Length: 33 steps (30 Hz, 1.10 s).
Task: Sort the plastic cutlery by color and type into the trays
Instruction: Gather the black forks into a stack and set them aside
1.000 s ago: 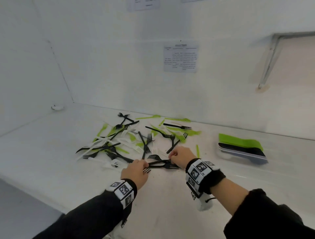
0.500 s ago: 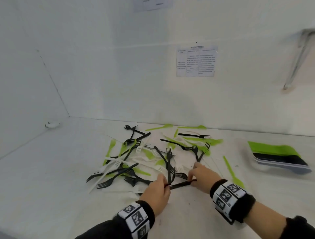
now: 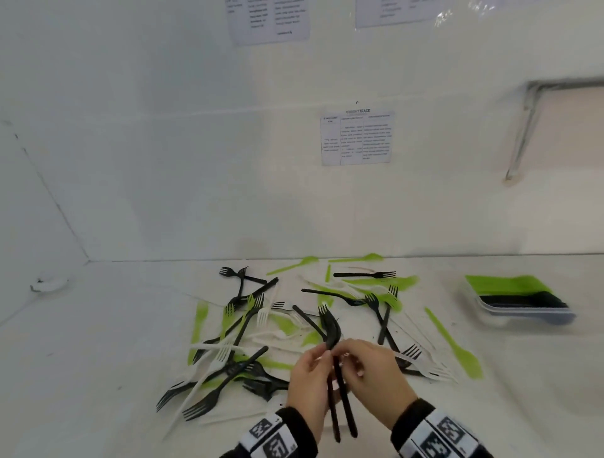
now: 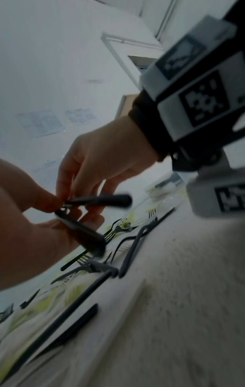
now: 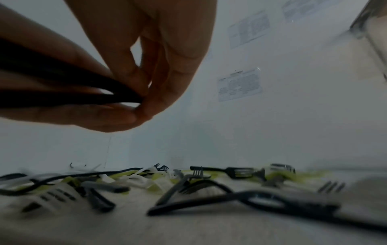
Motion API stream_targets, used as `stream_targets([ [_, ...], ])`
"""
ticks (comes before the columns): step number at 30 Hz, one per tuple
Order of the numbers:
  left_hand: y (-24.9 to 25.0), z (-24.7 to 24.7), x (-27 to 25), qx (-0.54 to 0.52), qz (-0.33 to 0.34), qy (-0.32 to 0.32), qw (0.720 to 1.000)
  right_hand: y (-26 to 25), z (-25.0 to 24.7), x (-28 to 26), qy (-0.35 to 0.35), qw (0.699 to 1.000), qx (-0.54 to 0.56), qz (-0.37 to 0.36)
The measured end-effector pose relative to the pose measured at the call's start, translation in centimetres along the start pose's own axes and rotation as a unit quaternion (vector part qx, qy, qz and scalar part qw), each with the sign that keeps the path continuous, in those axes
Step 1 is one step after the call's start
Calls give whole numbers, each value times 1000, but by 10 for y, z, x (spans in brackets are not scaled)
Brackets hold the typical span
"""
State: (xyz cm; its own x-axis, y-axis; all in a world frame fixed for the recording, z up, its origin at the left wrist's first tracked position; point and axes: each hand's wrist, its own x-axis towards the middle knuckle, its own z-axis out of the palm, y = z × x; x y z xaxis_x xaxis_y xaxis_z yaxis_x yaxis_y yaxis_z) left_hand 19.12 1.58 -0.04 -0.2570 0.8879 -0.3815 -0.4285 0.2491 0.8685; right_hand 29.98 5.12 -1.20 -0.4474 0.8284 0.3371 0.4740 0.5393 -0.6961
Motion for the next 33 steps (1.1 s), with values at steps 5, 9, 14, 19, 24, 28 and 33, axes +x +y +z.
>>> stream_targets([
  [5,4,-4,4,-82,-5,9,997,-13,10,8,52,981,142,120],
  [9,6,-12,12,-107,-26,5,994,-19,11,18,5,976,153,156],
  [14,8,-20,19,-79,-11,9,997,-16,19,29,-13,979,117,165],
  [19,5,-22,25,48,77,47,995,1,7,39,-1,981,9,192],
  [24,-6,-13,28,120,103,77,984,35,-1,43,-134,938,-171,271],
  [28,-9,-7,26,132,75,107,983,40,-2,43,-215,904,-253,268],
  [33,-13,-4,23,99,69,106,987,42,-8,48,-222,909,-248,249],
])
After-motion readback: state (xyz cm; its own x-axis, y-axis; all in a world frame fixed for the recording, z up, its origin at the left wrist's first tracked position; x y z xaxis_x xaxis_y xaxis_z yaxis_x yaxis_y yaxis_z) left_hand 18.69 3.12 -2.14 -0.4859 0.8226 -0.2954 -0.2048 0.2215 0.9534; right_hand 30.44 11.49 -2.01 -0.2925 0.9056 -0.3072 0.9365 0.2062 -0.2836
